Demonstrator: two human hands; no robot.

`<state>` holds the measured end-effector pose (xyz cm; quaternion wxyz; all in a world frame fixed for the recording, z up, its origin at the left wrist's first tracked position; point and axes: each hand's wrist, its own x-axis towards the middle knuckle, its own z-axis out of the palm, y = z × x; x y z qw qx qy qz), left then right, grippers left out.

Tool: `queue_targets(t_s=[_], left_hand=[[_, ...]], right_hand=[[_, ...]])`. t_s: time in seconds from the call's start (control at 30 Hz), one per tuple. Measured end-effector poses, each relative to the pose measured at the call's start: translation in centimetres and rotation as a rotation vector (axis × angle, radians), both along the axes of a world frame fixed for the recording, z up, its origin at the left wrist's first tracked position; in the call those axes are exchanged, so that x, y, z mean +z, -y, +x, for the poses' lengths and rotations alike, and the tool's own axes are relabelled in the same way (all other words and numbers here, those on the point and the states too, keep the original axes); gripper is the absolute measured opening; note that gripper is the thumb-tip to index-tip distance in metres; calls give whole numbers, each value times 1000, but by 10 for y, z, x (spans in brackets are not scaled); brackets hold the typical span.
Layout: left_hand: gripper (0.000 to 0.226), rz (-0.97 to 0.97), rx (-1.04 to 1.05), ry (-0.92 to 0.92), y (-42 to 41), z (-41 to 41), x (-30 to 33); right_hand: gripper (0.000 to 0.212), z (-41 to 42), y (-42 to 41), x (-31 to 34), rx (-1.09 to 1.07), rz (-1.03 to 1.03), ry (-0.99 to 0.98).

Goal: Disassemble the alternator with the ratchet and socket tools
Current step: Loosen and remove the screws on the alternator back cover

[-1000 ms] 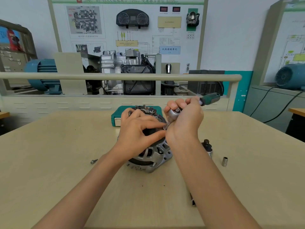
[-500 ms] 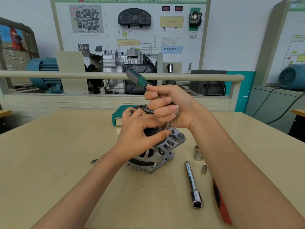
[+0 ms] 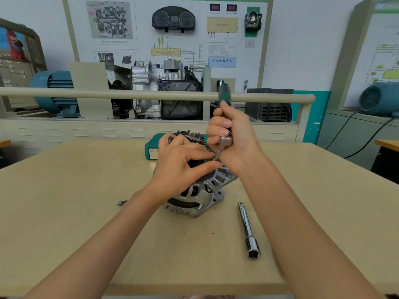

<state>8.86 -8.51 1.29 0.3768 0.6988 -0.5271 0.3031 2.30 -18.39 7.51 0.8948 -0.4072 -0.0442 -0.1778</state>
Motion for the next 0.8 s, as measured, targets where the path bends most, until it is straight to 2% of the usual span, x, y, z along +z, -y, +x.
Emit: queue_targets(t_s=[0.13, 0.23, 0.33, 0.5, 0.63, 0.73, 0.8], left_hand=[[24, -33, 44, -6, 2, 1, -1], [14, -49, 54, -8, 2, 1, -2], [11, -25, 75, -16, 2, 0, -1], [15, 22, 65, -35, 0, -1, 2], [15, 42, 48, -60, -2, -1, 3], [12, 45, 29, -70, -2, -1, 4], [13, 48, 26, -79, -2, -1, 5]], right_hand=[[30, 5, -13, -8, -504, 270, 147], [31, 7, -16, -10, -605, 346, 173], [31, 4, -11, -6, -438, 353, 123], [37, -3, 4, 6, -28, 25, -105], [36, -2, 18, 14, 345, -150, -180], [36, 0, 21, 15, 466, -184, -188], [36, 0, 20, 15, 467, -174, -183]])
